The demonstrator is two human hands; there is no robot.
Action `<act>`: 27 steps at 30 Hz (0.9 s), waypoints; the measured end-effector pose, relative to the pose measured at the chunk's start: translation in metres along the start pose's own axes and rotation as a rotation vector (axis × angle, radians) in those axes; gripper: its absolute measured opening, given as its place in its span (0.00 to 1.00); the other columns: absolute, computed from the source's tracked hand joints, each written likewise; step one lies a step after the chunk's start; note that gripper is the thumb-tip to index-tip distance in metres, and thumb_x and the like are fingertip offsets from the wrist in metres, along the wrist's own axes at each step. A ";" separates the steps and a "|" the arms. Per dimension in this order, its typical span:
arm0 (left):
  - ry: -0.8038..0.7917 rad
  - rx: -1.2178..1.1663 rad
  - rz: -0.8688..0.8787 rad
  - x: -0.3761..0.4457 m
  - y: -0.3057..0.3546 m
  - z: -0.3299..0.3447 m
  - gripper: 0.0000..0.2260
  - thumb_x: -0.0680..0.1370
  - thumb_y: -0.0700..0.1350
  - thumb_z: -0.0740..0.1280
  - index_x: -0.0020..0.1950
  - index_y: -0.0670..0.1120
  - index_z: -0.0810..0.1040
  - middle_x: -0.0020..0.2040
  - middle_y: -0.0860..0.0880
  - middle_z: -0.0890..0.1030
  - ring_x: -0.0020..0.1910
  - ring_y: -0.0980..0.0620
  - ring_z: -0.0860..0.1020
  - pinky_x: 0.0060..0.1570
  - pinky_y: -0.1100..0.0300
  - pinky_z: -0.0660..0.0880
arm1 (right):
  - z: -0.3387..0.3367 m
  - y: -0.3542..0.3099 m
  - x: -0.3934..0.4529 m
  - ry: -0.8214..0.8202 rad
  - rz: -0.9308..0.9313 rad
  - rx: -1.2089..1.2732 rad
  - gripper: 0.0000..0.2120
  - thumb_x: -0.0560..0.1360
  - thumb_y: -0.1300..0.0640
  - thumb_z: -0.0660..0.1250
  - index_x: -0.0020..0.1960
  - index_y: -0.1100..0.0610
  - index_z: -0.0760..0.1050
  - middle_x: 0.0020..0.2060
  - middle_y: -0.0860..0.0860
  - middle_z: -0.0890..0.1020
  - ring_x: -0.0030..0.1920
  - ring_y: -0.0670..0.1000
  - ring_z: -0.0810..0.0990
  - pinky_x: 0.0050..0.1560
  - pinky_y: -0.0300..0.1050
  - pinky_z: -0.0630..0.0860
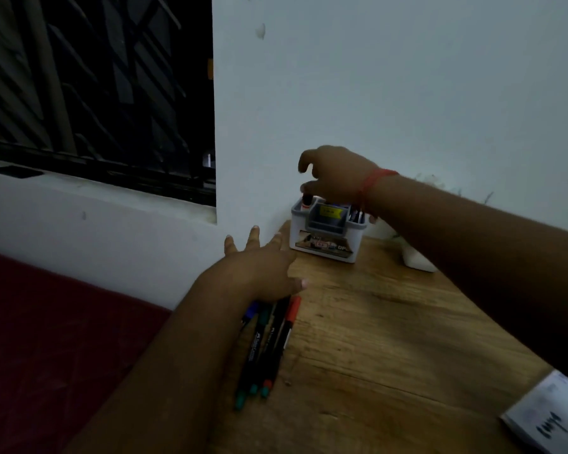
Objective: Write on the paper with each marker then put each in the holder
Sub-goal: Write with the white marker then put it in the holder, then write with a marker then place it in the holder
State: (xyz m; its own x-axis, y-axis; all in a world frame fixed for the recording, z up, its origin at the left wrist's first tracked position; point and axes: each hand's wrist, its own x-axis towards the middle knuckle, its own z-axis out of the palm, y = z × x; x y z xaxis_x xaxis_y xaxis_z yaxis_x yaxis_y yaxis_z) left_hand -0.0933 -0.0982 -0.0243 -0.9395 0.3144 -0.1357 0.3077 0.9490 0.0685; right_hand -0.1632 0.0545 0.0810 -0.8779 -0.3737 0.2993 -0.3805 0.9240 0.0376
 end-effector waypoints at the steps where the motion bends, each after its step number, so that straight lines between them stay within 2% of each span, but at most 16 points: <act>1: -0.005 -0.015 0.028 -0.002 0.000 -0.001 0.30 0.79 0.66 0.59 0.78 0.57 0.59 0.82 0.50 0.45 0.79 0.42 0.39 0.71 0.30 0.38 | -0.004 0.002 -0.014 0.049 -0.017 0.025 0.18 0.80 0.50 0.69 0.67 0.54 0.75 0.58 0.54 0.79 0.54 0.53 0.77 0.55 0.47 0.74; 3: -0.004 -0.077 0.076 -0.005 -0.002 -0.004 0.21 0.78 0.62 0.65 0.69 0.58 0.71 0.79 0.50 0.60 0.79 0.44 0.51 0.73 0.32 0.43 | -0.008 0.007 -0.052 0.106 -0.056 0.076 0.16 0.79 0.49 0.69 0.65 0.52 0.76 0.55 0.51 0.78 0.52 0.50 0.76 0.54 0.46 0.74; 4: 0.002 -0.114 0.094 -0.006 -0.003 -0.005 0.17 0.77 0.60 0.68 0.63 0.57 0.75 0.72 0.51 0.70 0.76 0.45 0.60 0.73 0.33 0.46 | -0.009 0.011 -0.075 0.109 -0.068 0.099 0.15 0.79 0.49 0.69 0.64 0.51 0.76 0.53 0.49 0.78 0.51 0.49 0.78 0.54 0.47 0.76; 5: 0.014 -0.146 0.109 -0.007 -0.004 -0.005 0.13 0.75 0.59 0.70 0.57 0.56 0.77 0.62 0.54 0.75 0.68 0.48 0.68 0.72 0.35 0.51 | -0.010 0.014 -0.099 0.100 -0.074 0.118 0.15 0.79 0.47 0.68 0.63 0.50 0.76 0.52 0.47 0.79 0.50 0.48 0.79 0.53 0.48 0.78; 6: 0.032 -0.167 0.122 -0.008 -0.005 -0.004 0.11 0.74 0.59 0.71 0.53 0.56 0.78 0.55 0.56 0.75 0.60 0.51 0.72 0.71 0.36 0.55 | -0.010 0.018 -0.125 0.085 -0.070 0.134 0.16 0.78 0.44 0.66 0.63 0.48 0.76 0.52 0.45 0.79 0.48 0.46 0.79 0.51 0.49 0.79; 8: 0.065 -0.144 0.148 -0.007 -0.004 -0.001 0.11 0.73 0.60 0.72 0.47 0.55 0.78 0.53 0.56 0.75 0.56 0.53 0.70 0.70 0.38 0.57 | -0.009 0.032 -0.174 0.063 -0.046 0.155 0.21 0.75 0.35 0.60 0.63 0.42 0.75 0.50 0.39 0.78 0.46 0.40 0.78 0.46 0.43 0.79; 11: 0.074 -0.061 0.158 -0.004 0.002 0.003 0.15 0.73 0.64 0.69 0.46 0.54 0.78 0.56 0.52 0.75 0.61 0.51 0.67 0.71 0.38 0.53 | 0.006 0.076 -0.232 0.016 0.041 0.104 0.20 0.76 0.26 0.51 0.63 0.30 0.69 0.51 0.30 0.76 0.49 0.35 0.78 0.38 0.37 0.76; 14: 0.093 -0.043 0.169 -0.001 0.008 0.007 0.16 0.72 0.66 0.68 0.44 0.54 0.78 0.51 0.54 0.72 0.59 0.53 0.65 0.73 0.38 0.47 | 0.039 0.153 -0.280 -0.053 0.168 0.067 0.21 0.76 0.26 0.55 0.67 0.27 0.66 0.54 0.29 0.75 0.49 0.37 0.79 0.35 0.42 0.81; 17: 0.133 -0.054 0.191 0.000 0.020 0.010 0.12 0.73 0.61 0.68 0.41 0.53 0.78 0.47 0.56 0.70 0.59 0.54 0.64 0.74 0.38 0.44 | 0.069 0.232 -0.321 -0.017 0.227 0.058 0.21 0.76 0.28 0.58 0.68 0.27 0.66 0.55 0.29 0.75 0.51 0.36 0.80 0.35 0.44 0.82; 19: 0.195 -0.058 0.218 0.000 0.032 0.012 0.10 0.73 0.58 0.68 0.41 0.52 0.79 0.49 0.54 0.73 0.60 0.52 0.68 0.73 0.40 0.47 | 0.079 0.253 -0.338 -0.021 0.230 0.048 0.20 0.77 0.29 0.57 0.68 0.28 0.67 0.55 0.29 0.75 0.52 0.35 0.79 0.38 0.43 0.83; 20: 0.238 -0.063 0.243 0.001 0.039 0.013 0.10 0.73 0.58 0.67 0.41 0.52 0.79 0.47 0.54 0.75 0.57 0.52 0.70 0.71 0.42 0.51 | 0.079 0.253 -0.345 -0.033 0.226 0.058 0.20 0.77 0.29 0.56 0.68 0.28 0.67 0.56 0.29 0.75 0.52 0.35 0.79 0.39 0.43 0.83; 22: 0.299 -0.135 0.297 -0.002 0.053 0.014 0.08 0.74 0.56 0.67 0.39 0.52 0.77 0.40 0.56 0.77 0.47 0.57 0.72 0.61 0.48 0.63 | 0.068 0.235 -0.348 -0.070 0.222 0.091 0.18 0.78 0.29 0.54 0.67 0.28 0.68 0.56 0.28 0.75 0.53 0.33 0.78 0.39 0.40 0.81; 24: 0.297 -0.259 0.357 -0.006 0.070 0.013 0.07 0.74 0.53 0.69 0.39 0.53 0.75 0.38 0.56 0.77 0.41 0.58 0.74 0.46 0.55 0.69 | 0.048 0.211 -0.345 -0.051 0.206 0.083 0.15 0.80 0.31 0.53 0.64 0.27 0.69 0.56 0.25 0.74 0.54 0.29 0.76 0.39 0.33 0.76; 25: 0.294 -0.311 0.388 -0.009 0.080 0.012 0.06 0.74 0.52 0.70 0.40 0.54 0.75 0.39 0.56 0.78 0.40 0.58 0.75 0.42 0.57 0.71 | 0.037 0.200 -0.343 -0.030 0.188 0.085 0.12 0.81 0.34 0.54 0.62 0.27 0.69 0.55 0.24 0.74 0.54 0.28 0.76 0.39 0.31 0.74; 27: 0.318 -0.410 0.439 -0.015 0.096 0.008 0.04 0.76 0.51 0.70 0.44 0.56 0.76 0.41 0.56 0.79 0.41 0.60 0.76 0.40 0.62 0.74 | 0.023 0.184 -0.339 -0.028 0.179 0.145 0.10 0.80 0.43 0.61 0.58 0.28 0.72 0.53 0.26 0.76 0.55 0.30 0.75 0.44 0.32 0.74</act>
State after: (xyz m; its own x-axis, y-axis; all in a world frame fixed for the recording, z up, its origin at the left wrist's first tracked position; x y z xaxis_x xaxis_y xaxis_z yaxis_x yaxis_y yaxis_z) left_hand -0.0487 -0.0112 -0.0235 -0.7585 0.5868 0.2834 0.6476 0.6302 0.4283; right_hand 0.0578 0.3497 -0.0354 -0.9422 -0.2088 0.2620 -0.2539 0.9553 -0.1516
